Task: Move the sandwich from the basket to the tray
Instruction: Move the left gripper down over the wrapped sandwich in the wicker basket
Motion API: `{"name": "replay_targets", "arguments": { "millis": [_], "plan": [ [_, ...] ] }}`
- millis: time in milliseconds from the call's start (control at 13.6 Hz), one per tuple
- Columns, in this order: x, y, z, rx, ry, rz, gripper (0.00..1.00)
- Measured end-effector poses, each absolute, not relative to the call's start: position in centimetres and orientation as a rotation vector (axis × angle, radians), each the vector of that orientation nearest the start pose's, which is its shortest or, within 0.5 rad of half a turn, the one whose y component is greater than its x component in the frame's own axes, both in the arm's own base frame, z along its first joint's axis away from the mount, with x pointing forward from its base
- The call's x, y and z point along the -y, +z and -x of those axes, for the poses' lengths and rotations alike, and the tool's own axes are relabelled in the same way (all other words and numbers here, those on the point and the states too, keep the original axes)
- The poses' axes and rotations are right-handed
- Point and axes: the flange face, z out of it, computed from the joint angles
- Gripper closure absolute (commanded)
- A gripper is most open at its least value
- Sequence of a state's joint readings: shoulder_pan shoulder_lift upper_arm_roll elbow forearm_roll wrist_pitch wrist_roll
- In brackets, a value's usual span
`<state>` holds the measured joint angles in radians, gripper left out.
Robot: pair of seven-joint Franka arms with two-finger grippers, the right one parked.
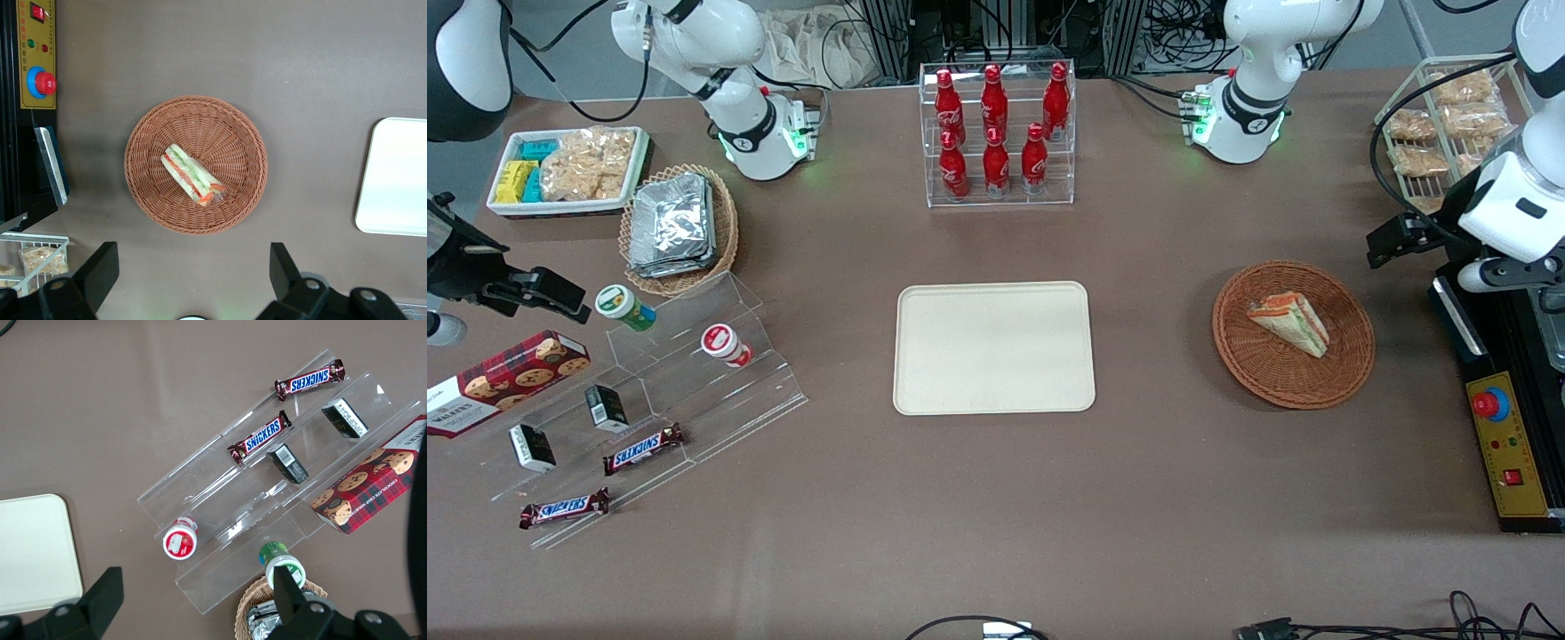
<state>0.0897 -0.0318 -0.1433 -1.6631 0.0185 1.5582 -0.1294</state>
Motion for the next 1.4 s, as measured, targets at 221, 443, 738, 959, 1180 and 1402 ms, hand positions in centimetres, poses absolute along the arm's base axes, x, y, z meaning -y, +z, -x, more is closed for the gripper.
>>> {"name": "replay_targets", "arguments": {
  "millis": [221,443,738,959,1180,1402],
  "plan": [
    [2.9,59.8,-54.0,0.117,0.109,3.111,0.00],
    [2.7,59.6,-54.0,0.121,0.118,3.111,0.00],
    [2.1,55.7,-54.5,0.232,0.230,3.089,0.00],
    [0.5,50.4,-54.5,0.424,0.255,3.059,0.00],
    [-1.1,44.4,-53.0,0.607,0.207,3.029,0.00],
    [-1.2,40.2,-50.9,0.765,0.175,2.990,0.00]
  ]
}}
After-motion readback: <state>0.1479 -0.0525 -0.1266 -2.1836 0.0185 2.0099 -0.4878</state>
